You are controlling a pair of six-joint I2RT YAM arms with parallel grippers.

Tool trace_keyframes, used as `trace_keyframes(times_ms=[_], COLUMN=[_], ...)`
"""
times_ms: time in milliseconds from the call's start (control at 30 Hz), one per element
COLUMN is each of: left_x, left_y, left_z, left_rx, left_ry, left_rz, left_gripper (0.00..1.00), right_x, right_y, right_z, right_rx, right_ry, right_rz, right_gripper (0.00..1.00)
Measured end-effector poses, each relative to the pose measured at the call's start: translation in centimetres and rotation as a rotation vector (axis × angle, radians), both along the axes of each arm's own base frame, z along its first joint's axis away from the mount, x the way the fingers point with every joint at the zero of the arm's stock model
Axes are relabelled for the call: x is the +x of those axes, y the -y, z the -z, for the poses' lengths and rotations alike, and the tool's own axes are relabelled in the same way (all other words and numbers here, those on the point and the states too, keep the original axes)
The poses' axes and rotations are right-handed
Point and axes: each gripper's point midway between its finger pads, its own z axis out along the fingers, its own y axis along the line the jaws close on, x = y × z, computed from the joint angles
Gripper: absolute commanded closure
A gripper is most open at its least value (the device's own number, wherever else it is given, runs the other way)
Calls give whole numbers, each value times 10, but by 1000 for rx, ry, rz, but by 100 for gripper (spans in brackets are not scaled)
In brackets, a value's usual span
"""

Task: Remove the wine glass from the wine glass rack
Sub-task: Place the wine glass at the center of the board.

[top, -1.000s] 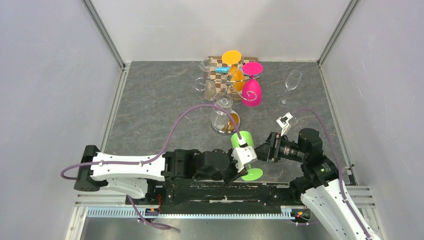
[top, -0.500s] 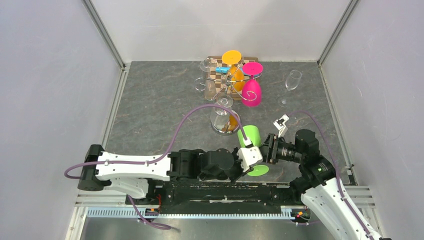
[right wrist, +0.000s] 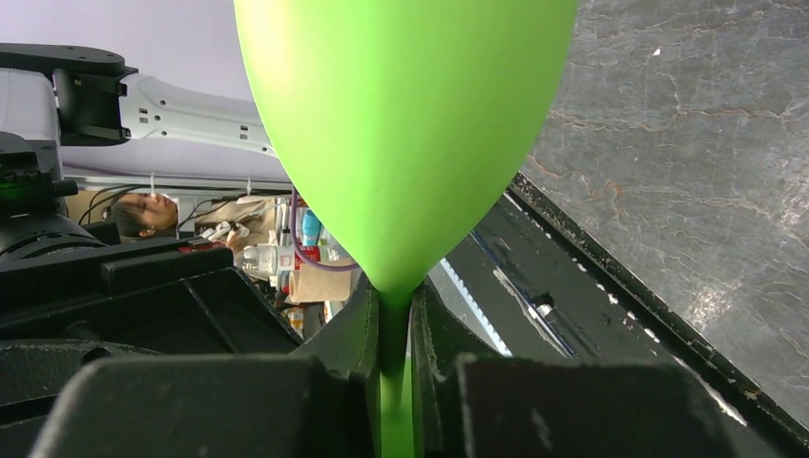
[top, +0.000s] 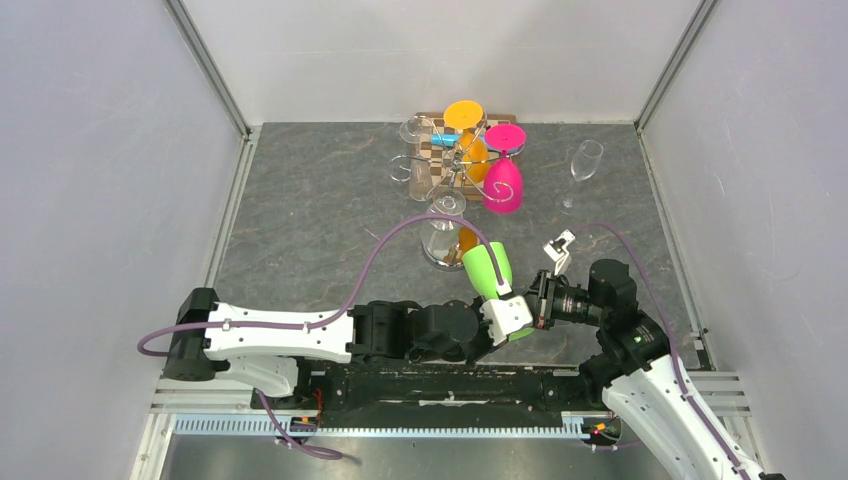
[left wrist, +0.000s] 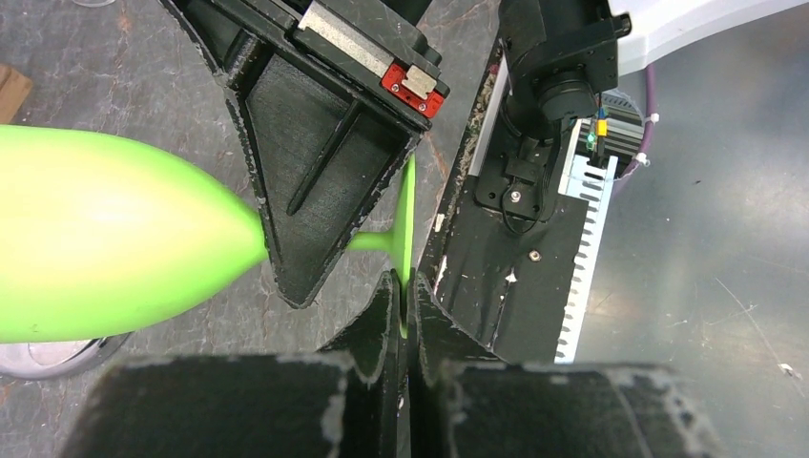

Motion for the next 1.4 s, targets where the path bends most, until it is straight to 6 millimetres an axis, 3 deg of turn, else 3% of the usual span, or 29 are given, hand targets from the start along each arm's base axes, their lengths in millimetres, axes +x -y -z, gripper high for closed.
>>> trace_keyframes(times_ms=[67,133,300,367,467,700,900,1000,1167,1400], left_x=[0,-1,-7,-11,-17,-26,-24,-9,36,69], left_y=[0,0,0,0,-4,-13,-13,-20,-51,-87], left_z=[0,1,3,1,-3,-23,-23,-23,-30,-54], left_rx=[2,4,6,1,-28,-123,-146,-174,-276,-428], left_ry=[0,-4,-26,-41,-70,-143,-224,-286,-400,-509], left_rz=[1,6,29,44,61,67,28,-16,-147,-244], left_gripper=[97,90,66,49,35,33,33,33,33,33], right_x=[0,-1,-1,0,4,15,28,33,43,45], right_y=[0,0,3,5,11,23,37,40,46,43], right_z=[0,1,5,9,12,23,32,39,53,51], right_rx=[-1,-3,-31,-61,-118,-249,-375,-427,-513,-542], right_ry=[0,1,35,55,109,280,453,493,523,629], right_rz=[0,-1,-7,-1,11,15,10,-12,-39,-81], right_gripper=[100,100,100,100,100,100,100,100,100,100])
